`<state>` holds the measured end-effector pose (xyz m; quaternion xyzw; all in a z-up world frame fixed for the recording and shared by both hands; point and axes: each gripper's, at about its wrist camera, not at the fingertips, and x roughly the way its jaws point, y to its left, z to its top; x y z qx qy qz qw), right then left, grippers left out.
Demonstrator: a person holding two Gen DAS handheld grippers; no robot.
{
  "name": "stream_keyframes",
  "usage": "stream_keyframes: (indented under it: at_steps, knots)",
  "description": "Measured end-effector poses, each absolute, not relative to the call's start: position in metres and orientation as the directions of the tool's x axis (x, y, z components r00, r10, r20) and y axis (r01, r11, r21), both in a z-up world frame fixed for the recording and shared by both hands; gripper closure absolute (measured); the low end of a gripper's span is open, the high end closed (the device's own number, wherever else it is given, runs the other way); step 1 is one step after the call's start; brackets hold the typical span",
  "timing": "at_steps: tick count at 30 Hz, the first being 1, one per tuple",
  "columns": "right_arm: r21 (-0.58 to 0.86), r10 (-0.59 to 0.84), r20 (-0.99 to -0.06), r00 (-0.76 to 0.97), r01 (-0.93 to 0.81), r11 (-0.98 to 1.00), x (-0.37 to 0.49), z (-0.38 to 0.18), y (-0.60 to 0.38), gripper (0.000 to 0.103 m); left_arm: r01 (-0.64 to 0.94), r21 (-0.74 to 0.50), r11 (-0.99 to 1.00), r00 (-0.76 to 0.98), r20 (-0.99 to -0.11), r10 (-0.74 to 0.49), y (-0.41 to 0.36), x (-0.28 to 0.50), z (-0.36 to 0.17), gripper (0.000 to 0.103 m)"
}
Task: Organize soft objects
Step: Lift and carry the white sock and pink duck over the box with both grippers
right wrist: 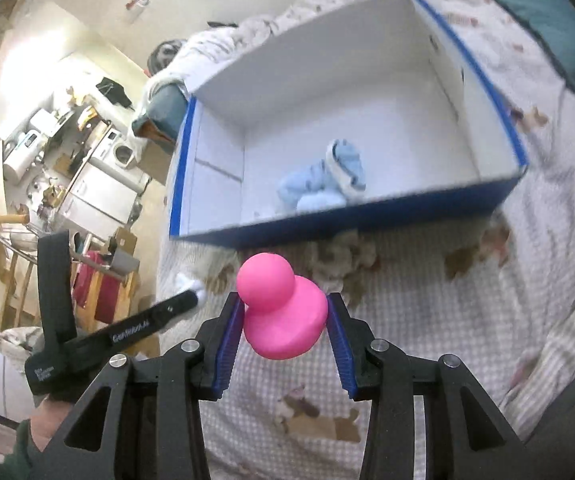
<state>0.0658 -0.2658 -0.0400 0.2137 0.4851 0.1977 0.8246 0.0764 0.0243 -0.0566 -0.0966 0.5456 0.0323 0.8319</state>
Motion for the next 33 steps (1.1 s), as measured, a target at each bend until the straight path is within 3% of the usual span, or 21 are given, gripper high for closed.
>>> stream_keyframes:
  at_steps: [12, 23, 33]
  knots:
    - [0.558, 0.527, -0.721, 0.450, -0.076, 0.827, 0.074, -0.059, -0.270, 0.059, -0.138, -0.084, 0.987, 0.409, -0.912, -0.021, 0.017, 0.075, -0.060, 0.088]
    - [0.582, 0.560, -0.670, 0.488, -0.123, 0.804, 0.084, -0.031, -0.278, 0.059, -0.112, -0.117, 0.987, 0.515, -0.856, -0.043, 0.009, 0.082, -0.015, 0.088]
    - [0.580, 0.551, -0.619, 0.559, -0.147, 0.801, 0.123, -0.010, -0.305, 0.059, -0.056, -0.019, 0.998, 0.566, -0.824, 0.016, 0.014, 0.129, 0.012, 0.088]
